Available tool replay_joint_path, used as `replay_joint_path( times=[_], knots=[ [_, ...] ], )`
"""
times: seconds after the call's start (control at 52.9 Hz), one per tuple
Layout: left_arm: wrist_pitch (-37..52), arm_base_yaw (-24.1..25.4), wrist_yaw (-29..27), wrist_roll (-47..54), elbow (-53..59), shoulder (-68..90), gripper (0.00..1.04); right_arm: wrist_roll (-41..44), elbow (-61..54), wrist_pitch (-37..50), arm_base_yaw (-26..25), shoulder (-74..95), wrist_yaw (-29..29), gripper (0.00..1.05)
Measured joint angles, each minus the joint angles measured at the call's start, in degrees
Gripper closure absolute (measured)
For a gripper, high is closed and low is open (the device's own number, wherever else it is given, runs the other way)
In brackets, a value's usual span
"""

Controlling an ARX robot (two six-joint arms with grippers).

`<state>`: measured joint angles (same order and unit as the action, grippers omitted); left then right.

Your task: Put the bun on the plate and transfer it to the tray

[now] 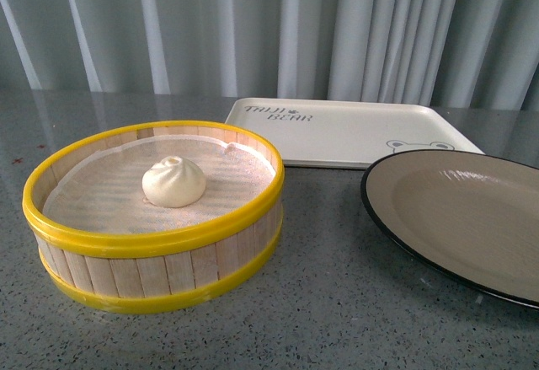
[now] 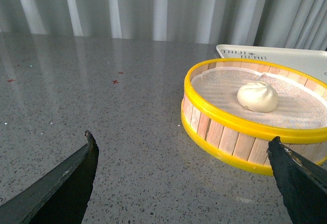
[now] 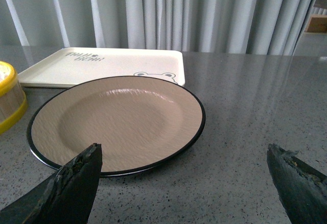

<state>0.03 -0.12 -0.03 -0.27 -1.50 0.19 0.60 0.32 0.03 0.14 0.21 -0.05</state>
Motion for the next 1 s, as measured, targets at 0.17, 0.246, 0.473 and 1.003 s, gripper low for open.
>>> replay_joint_path(
  times=[0.17,0.246,0.473,1.003],
  knots=[
    [0.0,0.02,-0.02,0.0,0.0,0.0,0.07,0.0,0.0,0.0,0.0,0.0,0.0,0.09],
    [0.0,0.02,0.0,0.0,0.0,0.0,0.07,0.0,0.0,0.0,0.0,0.0,0.0,0.09],
    [0.0,0.02,0.0,0.0,0.0,0.0,0.07,0.0,0.0,0.0,0.0,0.0,0.0,0.09],
    [1.92,-2.16,15.08,-10.34,-23.74,36.74,0.07,0.0,0.0,0.0,0.0,0.0,-0.02,0.09]
  ],
)
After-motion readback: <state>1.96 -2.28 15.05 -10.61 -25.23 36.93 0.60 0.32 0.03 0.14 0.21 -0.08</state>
